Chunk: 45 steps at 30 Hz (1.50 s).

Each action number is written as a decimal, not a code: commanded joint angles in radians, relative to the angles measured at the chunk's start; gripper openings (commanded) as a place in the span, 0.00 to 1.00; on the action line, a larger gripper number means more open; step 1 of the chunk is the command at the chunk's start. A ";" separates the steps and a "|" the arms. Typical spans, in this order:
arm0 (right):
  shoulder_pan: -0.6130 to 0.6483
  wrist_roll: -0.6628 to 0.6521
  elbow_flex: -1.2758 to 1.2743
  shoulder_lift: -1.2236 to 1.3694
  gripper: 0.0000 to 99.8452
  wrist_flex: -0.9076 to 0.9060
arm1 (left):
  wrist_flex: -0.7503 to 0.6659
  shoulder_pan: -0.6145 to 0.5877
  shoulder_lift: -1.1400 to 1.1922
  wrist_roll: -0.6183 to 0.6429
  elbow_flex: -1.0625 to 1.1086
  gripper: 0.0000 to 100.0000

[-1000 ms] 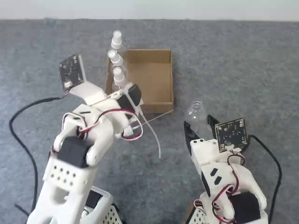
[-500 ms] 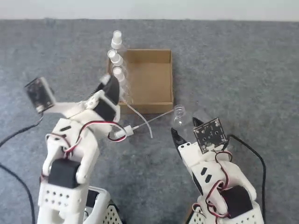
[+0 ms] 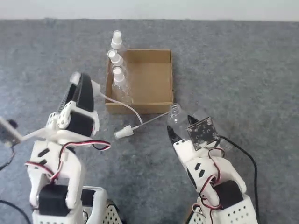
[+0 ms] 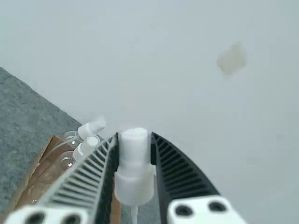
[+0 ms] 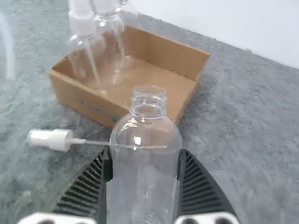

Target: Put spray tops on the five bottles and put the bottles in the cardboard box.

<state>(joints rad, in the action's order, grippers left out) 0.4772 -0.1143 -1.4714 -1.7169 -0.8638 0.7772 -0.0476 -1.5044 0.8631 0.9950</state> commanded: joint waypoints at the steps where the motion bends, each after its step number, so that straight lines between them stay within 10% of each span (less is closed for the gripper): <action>1: 0.091 -0.078 -0.017 -0.018 0.01 0.033 | -0.032 -0.003 -0.028 0.009 -0.001 0.01; 45: 0.237 -0.091 -0.051 -0.018 0.01 0.056 | -0.169 0.026 -0.313 0.011 0.282 0.01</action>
<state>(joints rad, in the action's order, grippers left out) 0.6905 -0.1880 -1.5436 -1.7154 -0.8362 0.6805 -0.0430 -1.8021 0.8661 1.2436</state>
